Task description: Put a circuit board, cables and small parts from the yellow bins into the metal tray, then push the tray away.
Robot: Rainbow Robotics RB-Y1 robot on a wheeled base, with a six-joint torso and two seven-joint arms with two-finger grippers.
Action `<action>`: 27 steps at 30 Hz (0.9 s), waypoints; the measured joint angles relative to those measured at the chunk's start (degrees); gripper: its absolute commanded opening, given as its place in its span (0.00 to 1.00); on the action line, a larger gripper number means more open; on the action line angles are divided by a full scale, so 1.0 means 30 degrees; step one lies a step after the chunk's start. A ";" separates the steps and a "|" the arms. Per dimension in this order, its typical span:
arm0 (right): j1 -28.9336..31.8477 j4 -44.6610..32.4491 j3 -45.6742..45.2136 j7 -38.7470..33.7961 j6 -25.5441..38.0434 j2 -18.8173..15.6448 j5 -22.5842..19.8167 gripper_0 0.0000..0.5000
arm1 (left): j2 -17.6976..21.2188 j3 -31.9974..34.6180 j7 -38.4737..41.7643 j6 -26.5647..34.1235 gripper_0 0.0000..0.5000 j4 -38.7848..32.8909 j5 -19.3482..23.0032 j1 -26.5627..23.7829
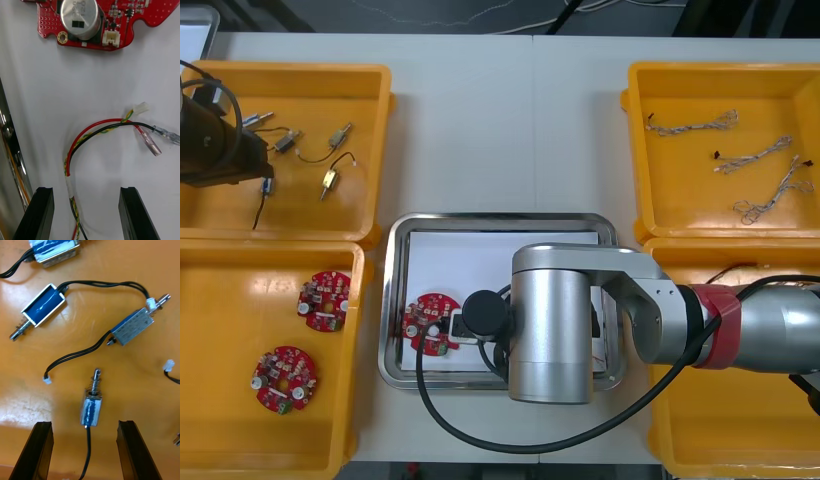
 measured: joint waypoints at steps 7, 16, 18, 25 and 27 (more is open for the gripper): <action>-0.0018 -0.0028 -0.1965 0.0000 0.2114 0.0084 -0.1141 1.00 | -0.0362 -0.0222 -0.1495 -0.0218 1.00 0.0161 -0.0506 -0.0235; -0.0020 -0.0133 -0.5998 -0.0005 0.4303 0.0110 -0.2449 1.00 | -0.0542 -0.1352 -0.2751 -0.1427 1.00 0.2124 -0.0651 -0.1062; -0.0020 -0.0137 -0.6828 -0.0028 0.4749 0.0110 -0.2489 1.00 | -0.0661 -0.1357 -0.3150 -0.1473 1.00 0.2278 -0.0683 -0.1149; -0.0020 -0.0144 -0.9190 -0.2882 0.5361 -0.0203 -0.2935 1.00 | -0.0882 -0.1777 -0.3454 -0.1707 0.99 0.2305 -0.0848 -0.1182; -0.0020 -0.0150 -0.9852 -0.3617 0.5592 -0.0482 -0.3175 1.00 | -0.0884 -0.1924 -0.3454 -0.1711 0.99 0.2307 -0.0849 -0.1182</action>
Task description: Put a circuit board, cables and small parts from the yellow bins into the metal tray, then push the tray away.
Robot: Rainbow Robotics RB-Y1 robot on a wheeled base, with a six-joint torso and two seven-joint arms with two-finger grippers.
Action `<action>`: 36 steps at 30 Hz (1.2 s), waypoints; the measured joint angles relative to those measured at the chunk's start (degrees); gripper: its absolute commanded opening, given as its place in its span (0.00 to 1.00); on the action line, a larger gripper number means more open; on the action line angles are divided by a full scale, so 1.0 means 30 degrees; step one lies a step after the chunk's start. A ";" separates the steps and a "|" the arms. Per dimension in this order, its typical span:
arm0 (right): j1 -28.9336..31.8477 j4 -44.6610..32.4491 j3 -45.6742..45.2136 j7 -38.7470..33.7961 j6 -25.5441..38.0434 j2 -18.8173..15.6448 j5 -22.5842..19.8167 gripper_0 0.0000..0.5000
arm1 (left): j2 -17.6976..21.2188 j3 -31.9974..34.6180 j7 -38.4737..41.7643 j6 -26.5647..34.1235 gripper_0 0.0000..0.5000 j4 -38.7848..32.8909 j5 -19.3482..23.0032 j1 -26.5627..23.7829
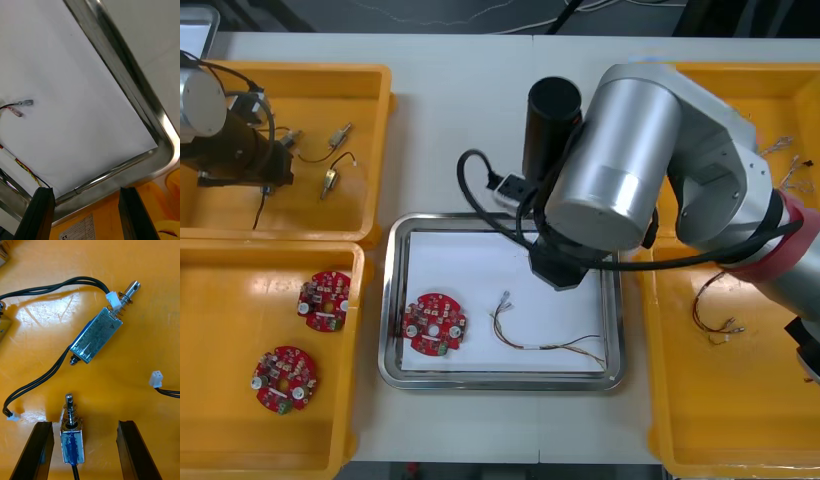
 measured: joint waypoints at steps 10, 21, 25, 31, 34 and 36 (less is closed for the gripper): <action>0.0000 -0.0004 -0.3768 -0.3285 0.0270 -0.1787 -0.2103 1.00 | -0.0012 -0.0348 0.0000 0.0024 0.88 0.0007 0.0001 0.0000; 0.0000 0.1826 -0.7187 -0.6452 0.0309 -0.3701 -0.3115 1.00 | -0.0012 -0.0348 0.0000 0.0143 0.84 0.0024 0.0181 0.0000; 0.0000 0.2830 -0.7867 -0.7502 0.0311 -0.4462 -0.3044 1.00 | -0.0011 -0.0348 -0.0001 0.0147 0.84 0.0029 0.0401 0.0004; 0.0000 0.4103 -0.8396 -0.9080 0.0311 -0.5370 -0.2332 1.00 | -0.0006 -0.0348 -0.0001 0.0148 0.58 -0.0087 0.0565 0.0054; 0.0000 0.4964 -0.8918 -0.9373 0.0312 -0.5541 -0.2197 1.00 | 0.0005 -0.0348 -0.0001 0.0156 0.32 -0.0254 0.0696 0.0075; 0.0000 0.5555 -0.9398 -0.9373 0.0313 -0.5558 -0.2074 1.00 | 0.0013 -0.0348 -0.0001 0.0164 0.15 -0.0387 0.0763 0.0112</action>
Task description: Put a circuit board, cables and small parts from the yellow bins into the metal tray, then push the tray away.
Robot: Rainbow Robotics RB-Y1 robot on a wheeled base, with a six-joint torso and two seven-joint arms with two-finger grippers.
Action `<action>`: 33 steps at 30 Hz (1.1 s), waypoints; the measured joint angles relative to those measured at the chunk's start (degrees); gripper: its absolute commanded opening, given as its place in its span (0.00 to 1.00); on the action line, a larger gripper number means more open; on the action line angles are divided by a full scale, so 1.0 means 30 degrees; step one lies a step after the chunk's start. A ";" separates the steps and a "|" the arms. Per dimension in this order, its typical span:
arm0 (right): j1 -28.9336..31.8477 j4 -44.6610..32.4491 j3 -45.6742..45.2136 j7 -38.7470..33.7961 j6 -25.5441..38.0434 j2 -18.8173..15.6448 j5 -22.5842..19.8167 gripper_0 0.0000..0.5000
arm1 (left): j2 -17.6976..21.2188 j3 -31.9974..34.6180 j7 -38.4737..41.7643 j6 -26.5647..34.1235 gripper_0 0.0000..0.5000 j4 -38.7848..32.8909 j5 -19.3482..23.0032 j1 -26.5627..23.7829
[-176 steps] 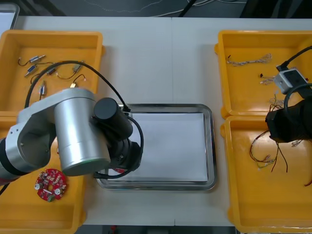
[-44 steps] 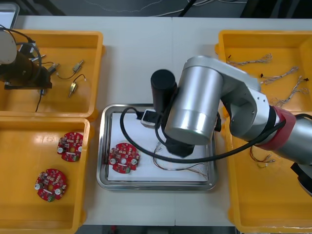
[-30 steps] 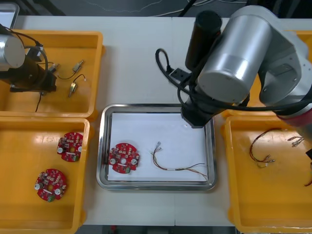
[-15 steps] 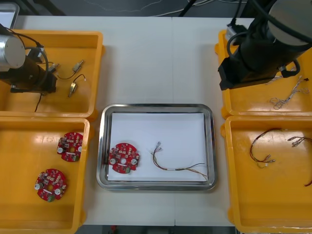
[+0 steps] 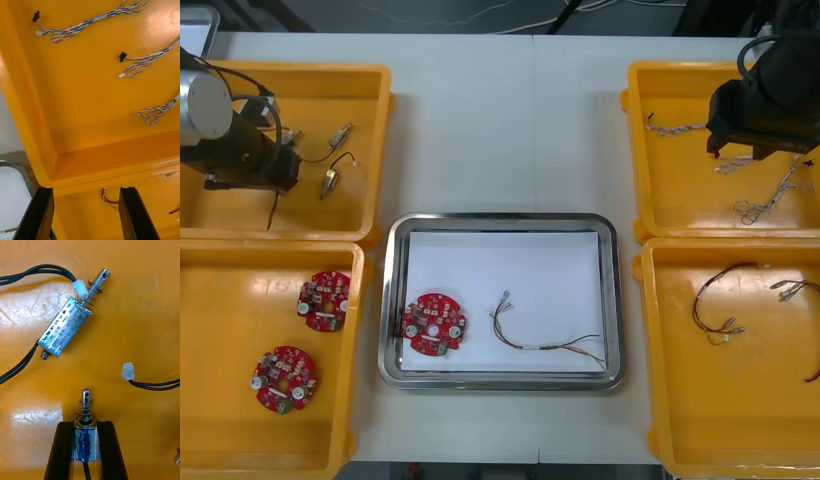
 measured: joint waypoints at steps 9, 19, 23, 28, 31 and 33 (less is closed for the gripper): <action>0.0000 0.1631 -0.1762 0.0000 0.0002 -0.0026 0.1428 1.00 | 0.0044 0.0000 0.0000 0.0007 0.00 -0.0315 0.0214 0.0222; 0.0000 0.3528 -0.2887 0.0002 0.0001 -0.0026 0.3153 1.00 | 0.0654 0.0442 0.0000 0.2948 0.00 -0.1985 0.1886 0.0255; 0.0000 0.4472 -0.2997 0.0005 -0.0270 -0.0023 0.4038 1.00 | 0.0855 0.1246 0.0000 0.4668 0.00 -0.3116 0.1983 0.0295; 0.0000 0.5706 -0.3450 0.0035 -0.1422 -0.0003 0.4298 1.00 | 0.1027 0.1926 0.0000 0.6182 0.00 -0.4020 0.2159 0.0336; 0.0000 0.6335 -0.3776 0.0198 -0.2097 0.0051 0.4307 1.00 | 0.1133 0.2080 0.0001 0.6842 0.00 -0.4574 0.2238 0.0350; 0.0000 0.6770 -0.3877 0.0332 -0.2613 0.0096 0.4316 1.00 | 0.1177 0.2110 0.0002 0.7274 0.00 -0.5018 0.2258 0.0364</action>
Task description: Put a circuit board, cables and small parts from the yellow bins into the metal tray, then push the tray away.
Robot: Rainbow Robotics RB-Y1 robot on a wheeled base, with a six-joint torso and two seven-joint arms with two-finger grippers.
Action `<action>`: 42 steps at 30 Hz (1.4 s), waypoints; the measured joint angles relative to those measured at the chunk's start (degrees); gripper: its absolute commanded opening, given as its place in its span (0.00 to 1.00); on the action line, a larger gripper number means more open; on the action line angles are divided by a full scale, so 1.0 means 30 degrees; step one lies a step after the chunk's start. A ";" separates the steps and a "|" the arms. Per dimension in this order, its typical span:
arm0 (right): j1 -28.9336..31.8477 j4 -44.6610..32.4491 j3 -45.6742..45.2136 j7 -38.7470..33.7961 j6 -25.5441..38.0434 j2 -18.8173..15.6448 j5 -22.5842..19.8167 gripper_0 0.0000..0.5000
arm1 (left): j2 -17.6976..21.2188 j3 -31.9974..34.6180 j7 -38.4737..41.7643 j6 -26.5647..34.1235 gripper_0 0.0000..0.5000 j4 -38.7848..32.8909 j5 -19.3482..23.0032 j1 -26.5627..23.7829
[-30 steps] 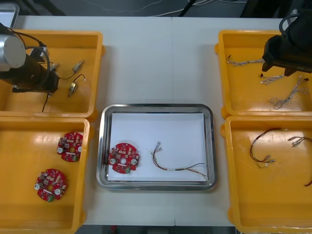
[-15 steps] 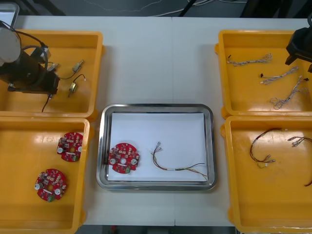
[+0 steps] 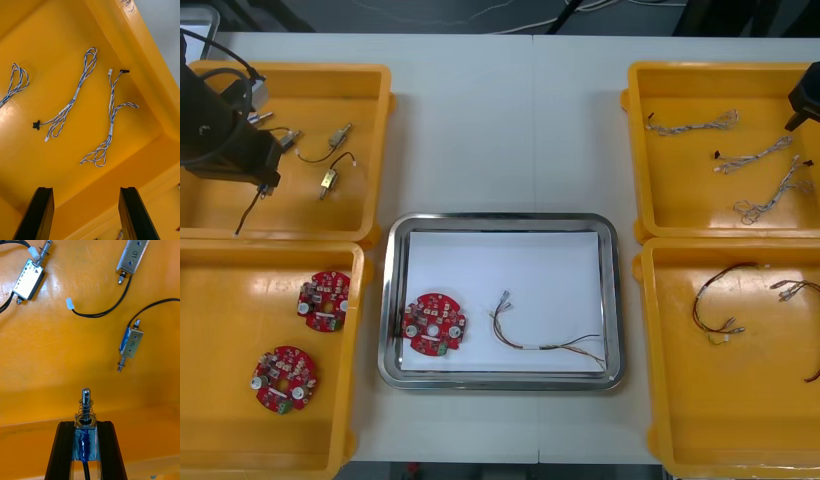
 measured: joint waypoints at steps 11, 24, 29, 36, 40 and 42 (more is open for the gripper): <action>0.0000 0.3376 -0.0060 0.0603 -0.2337 0.0446 0.0473 1.00 | 0.0020 0.0011 0.0581 0.2882 0.00 -0.3639 0.0318 0.0026; 0.0000 0.6557 -0.0653 0.1662 -0.3933 0.1544 0.1019 1.00 | 0.0017 -0.0212 0.8015 0.3779 0.00 -0.8580 0.1230 0.1046; 0.0000 0.7228 -0.1127 0.1797 -0.4008 0.1973 0.1085 1.00 | 0.0017 -0.1258 0.8240 0.3878 0.00 -0.9943 0.1230 0.1123; 0.0000 0.8404 -0.1619 0.1840 -0.4561 0.2472 0.1103 1.00 | 0.0016 -0.2745 0.9852 0.3775 0.00 -1.1386 0.1195 0.1138; 0.0000 0.9031 -0.1633 0.1851 -0.4754 0.2692 0.1104 1.00 | 0.0005 -0.3623 1.2932 0.3179 0.00 -1.2108 0.1135 0.1167; 0.0000 0.9312 -0.1675 0.1862 -0.4809 0.2767 0.1104 1.00 | -0.0013 -0.4042 1.4333 0.2925 0.00 -1.2361 0.0955 0.1197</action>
